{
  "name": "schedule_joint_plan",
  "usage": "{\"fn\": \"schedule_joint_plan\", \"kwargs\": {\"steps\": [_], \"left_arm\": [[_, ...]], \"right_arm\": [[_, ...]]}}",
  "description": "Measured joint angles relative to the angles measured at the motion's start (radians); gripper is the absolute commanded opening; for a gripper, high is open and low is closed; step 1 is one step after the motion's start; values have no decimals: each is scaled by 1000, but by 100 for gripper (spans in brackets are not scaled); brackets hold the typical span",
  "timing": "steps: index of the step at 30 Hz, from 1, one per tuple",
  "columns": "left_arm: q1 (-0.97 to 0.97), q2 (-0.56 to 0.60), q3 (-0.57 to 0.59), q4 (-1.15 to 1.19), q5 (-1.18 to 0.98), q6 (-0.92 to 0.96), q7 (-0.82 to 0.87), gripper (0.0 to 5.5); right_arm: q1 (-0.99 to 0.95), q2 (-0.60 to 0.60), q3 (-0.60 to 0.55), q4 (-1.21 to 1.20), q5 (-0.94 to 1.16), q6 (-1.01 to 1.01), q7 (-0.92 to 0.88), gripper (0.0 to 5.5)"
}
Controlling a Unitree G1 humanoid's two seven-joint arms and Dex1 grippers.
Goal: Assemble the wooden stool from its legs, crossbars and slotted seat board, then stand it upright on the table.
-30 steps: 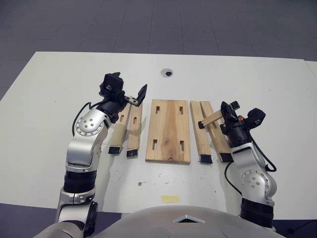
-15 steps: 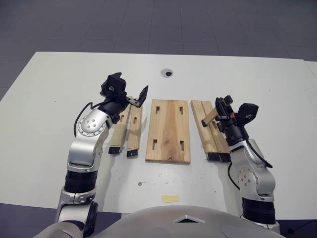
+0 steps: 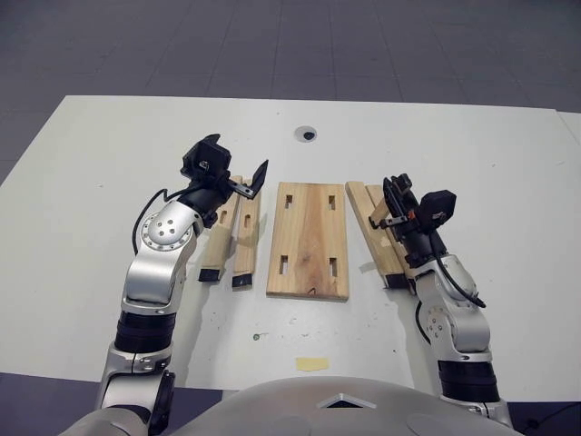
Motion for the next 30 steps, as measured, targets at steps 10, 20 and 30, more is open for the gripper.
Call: {"fn": "schedule_joint_plan", "kwargs": {"steps": [10,20,30], "left_arm": [[0,6,-7,37,24,-28,-16,540],[0,5,-7,51,33,-41,-16,540],[7,2,-13,55,41,-46,-16,540]], "right_arm": [[-79,-2,-1,2,-47,15,-3,41],[-85,9,-28,10,-23,38,0,41],[-62,24,-58,-44,49,99,0,41]]}}
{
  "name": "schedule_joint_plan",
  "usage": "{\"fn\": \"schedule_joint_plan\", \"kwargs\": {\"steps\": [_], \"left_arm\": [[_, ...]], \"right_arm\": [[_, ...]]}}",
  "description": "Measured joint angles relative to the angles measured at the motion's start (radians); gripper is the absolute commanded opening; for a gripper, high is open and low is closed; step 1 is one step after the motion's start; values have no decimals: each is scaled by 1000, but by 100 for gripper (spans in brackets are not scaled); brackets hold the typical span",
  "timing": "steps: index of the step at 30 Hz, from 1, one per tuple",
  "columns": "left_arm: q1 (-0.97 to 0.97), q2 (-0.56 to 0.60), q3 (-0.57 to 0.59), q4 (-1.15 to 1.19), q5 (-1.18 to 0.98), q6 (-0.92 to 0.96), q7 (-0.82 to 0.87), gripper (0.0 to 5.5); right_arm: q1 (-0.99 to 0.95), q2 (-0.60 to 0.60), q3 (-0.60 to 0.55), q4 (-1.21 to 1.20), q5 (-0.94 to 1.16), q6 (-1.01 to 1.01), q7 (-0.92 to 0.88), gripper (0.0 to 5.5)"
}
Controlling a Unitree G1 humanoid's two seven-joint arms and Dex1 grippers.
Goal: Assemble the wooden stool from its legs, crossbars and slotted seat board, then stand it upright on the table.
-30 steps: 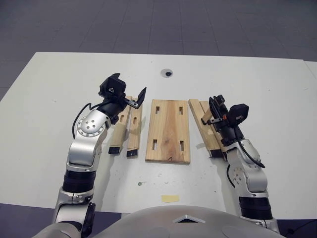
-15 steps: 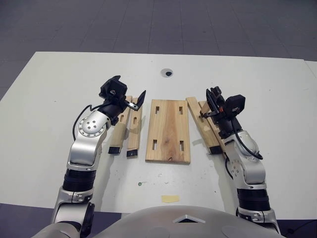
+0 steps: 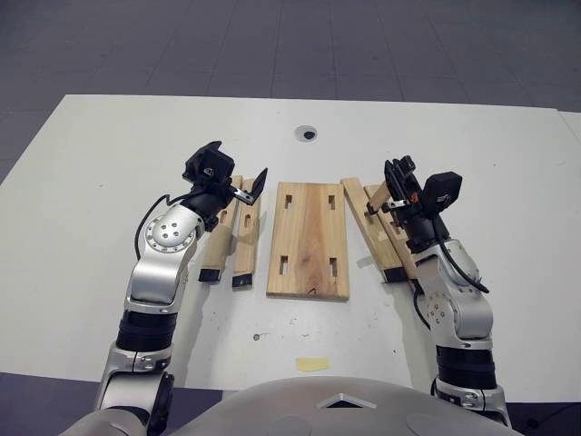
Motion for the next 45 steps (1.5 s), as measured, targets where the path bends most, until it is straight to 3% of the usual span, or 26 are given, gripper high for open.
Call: {"fn": "schedule_joint_plan", "kwargs": {"steps": [23,45], "left_arm": [[6,-6,-10,8,20,-2,-1,540],[6,-7,-27,17,27,-18,-4,540]], "right_arm": [[2,36,-33,34,53,26,-5,41],[8,15,27,201,-55,-202,79,41]]}}
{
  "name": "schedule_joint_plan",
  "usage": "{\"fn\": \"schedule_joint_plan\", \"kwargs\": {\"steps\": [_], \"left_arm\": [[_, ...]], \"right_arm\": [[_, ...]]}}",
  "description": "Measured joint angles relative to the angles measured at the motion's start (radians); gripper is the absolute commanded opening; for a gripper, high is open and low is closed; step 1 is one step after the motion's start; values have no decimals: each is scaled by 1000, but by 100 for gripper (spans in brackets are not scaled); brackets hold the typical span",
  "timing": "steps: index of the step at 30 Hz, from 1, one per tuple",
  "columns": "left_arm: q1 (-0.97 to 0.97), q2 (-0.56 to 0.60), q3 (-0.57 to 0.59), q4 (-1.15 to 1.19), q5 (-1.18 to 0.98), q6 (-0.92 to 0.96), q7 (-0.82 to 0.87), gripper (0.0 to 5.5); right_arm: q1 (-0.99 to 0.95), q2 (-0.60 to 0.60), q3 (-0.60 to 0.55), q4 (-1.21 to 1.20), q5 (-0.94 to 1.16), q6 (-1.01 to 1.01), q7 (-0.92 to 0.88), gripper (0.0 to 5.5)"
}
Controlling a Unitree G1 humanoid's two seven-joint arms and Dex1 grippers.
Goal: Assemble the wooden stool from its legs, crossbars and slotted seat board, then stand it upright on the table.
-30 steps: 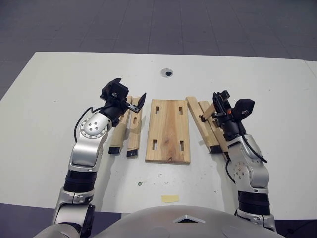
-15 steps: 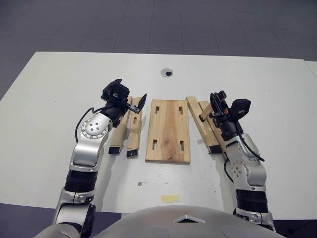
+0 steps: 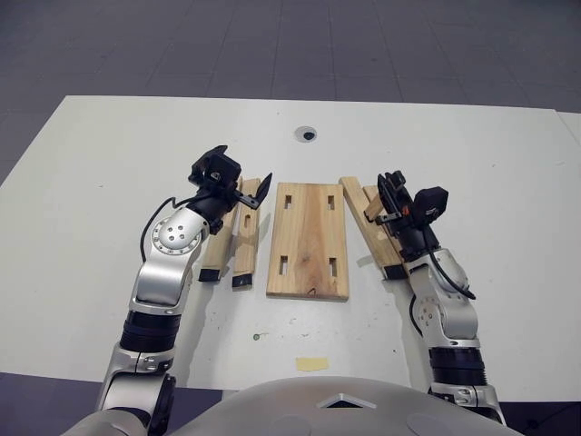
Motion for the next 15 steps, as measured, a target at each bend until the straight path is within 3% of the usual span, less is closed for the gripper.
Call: {"fn": "schedule_joint_plan", "kwargs": {"steps": [10,11,15], "left_arm": [[-1,0,0,6,0,-2,-3,540],[-1,0,1,9,0,-3,-3,540],[-7,-3,5,24,0,-10,4,540]], "right_arm": [[-24,2,4,8,-2,3,-24,41],[-30,2,5,9,-5,5,-27,78],[-28,2,13,52,-29,45,-40,128]]}}
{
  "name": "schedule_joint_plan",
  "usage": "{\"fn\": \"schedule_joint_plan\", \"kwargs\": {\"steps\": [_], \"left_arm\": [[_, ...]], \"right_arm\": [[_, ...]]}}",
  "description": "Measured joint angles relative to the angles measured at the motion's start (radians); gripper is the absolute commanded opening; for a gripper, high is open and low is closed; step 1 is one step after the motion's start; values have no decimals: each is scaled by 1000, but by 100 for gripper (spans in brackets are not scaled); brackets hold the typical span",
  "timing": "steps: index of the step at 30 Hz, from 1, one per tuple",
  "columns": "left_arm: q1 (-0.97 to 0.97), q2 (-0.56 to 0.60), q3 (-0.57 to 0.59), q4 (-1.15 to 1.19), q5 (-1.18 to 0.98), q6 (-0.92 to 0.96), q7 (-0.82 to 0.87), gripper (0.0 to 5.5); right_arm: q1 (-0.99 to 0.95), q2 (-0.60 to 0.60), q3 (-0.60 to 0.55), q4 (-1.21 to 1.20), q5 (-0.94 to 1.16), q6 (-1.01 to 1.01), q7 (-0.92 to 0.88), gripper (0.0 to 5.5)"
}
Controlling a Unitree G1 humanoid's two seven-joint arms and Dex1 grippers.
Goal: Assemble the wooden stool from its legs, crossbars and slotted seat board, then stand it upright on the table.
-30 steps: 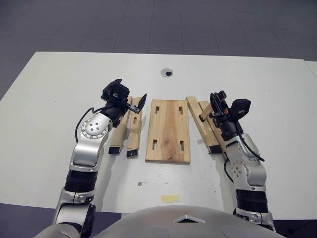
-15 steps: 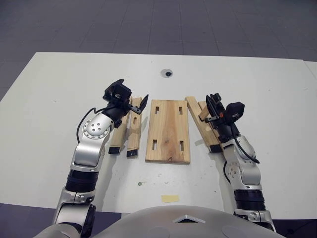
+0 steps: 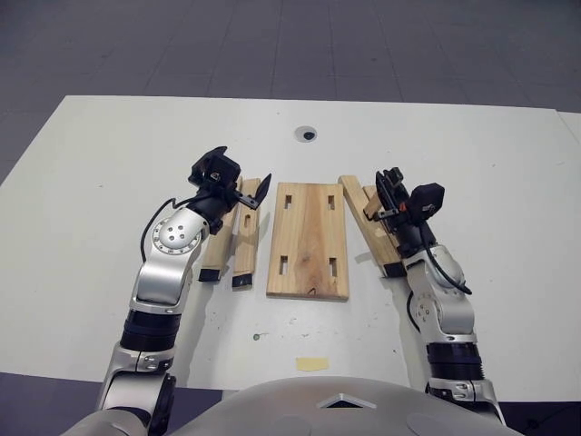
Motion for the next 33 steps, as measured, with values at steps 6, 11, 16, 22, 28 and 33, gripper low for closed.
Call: {"fn": "schedule_joint_plan", "kwargs": {"steps": [6,11,16,22,28,33], "left_arm": [[-6,-8,0,9,0,-6,0,540],[-9,-15,0,16,0,-13,0,540],[-14,-28,0,22,2,-21,5,540],[-26,-34,-2,34,4,-33,9,540],[-28,-37,-5,45,4,-40,11,540],[-30,-41,-15,48,13,-50,12,540]], "right_arm": [[-12,0,-8,2,-1,1,-9,210],[-43,0,-5,-46,-1,37,-21,295],[-124,-5,5,-144,1,124,-30,363],[-229,-23,-4,-235,11,227,-43,465],[-427,-60,-62,-278,55,348,-71,536],[-571,-76,-103,-278,94,399,-87,536]]}}
